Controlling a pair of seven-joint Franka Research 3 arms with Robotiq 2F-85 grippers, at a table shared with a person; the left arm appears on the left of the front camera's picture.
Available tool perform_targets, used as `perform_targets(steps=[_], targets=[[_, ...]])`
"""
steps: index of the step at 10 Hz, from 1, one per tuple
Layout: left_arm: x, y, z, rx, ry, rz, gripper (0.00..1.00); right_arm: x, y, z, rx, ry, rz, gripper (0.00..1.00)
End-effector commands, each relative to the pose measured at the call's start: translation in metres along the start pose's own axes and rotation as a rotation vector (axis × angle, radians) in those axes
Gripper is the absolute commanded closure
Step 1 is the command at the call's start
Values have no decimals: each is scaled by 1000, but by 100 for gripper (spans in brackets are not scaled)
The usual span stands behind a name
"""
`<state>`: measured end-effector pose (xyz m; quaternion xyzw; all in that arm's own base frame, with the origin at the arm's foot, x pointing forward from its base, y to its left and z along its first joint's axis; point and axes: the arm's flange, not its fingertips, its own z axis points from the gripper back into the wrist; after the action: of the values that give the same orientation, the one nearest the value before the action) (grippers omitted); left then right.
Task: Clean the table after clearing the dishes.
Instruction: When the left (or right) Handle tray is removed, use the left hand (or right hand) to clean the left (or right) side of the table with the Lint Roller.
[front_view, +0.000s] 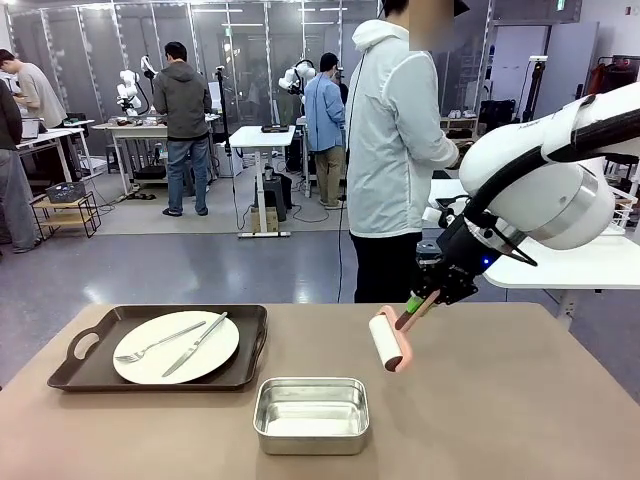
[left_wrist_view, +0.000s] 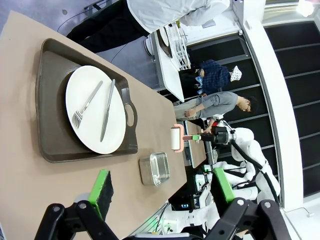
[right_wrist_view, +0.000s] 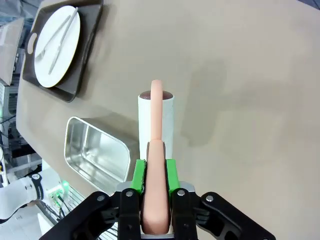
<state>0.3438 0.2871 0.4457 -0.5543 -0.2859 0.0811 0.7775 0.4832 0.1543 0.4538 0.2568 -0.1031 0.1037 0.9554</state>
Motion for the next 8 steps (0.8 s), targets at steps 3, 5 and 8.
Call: perform_targets(steps=[3,5,8], targets=[[0,-2,2,-12,-6,-3,0,1,-10,4,-41,23,-35,100],[0,-2,2,-12,-6,-3,0,11,-23,-13,49,41,-49,79],[0,-2,2,-12,-6,-3,0,32,-59,-31,146,30,-181,79]])
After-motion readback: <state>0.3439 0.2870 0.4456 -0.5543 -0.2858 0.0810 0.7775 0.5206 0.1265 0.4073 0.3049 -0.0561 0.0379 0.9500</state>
